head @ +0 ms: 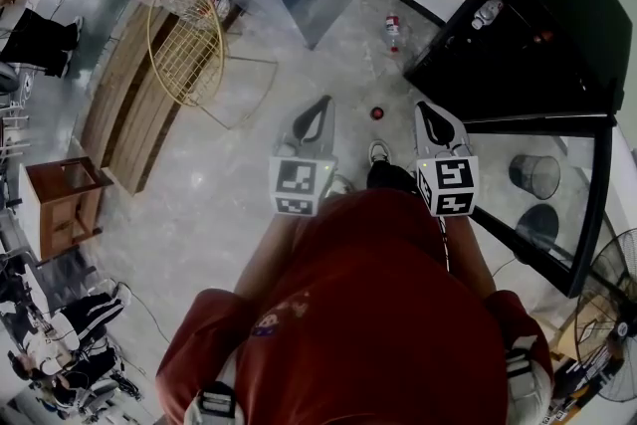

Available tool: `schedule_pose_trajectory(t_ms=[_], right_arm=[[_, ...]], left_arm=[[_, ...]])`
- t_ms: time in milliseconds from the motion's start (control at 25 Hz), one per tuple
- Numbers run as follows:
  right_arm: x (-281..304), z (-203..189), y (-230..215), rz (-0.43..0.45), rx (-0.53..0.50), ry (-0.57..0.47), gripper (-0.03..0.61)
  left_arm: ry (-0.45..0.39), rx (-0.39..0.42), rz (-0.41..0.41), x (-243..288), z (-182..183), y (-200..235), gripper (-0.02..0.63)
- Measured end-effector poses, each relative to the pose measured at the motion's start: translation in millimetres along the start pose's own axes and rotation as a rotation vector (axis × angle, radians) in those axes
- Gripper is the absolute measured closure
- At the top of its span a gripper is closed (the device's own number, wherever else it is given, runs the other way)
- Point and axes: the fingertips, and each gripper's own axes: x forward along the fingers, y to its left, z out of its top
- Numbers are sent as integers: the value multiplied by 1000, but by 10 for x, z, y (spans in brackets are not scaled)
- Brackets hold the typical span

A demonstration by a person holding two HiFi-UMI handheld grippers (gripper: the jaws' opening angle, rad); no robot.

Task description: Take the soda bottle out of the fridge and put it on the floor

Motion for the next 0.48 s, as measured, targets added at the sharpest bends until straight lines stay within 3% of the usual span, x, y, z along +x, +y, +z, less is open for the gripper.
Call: schedule_pose_trajectory(t_ms=[480], right_arm=[[-3, -73, -44, -3, 2, 4, 575]], left_arm=[[1, 2, -4, 36, -35, -52, 614]])
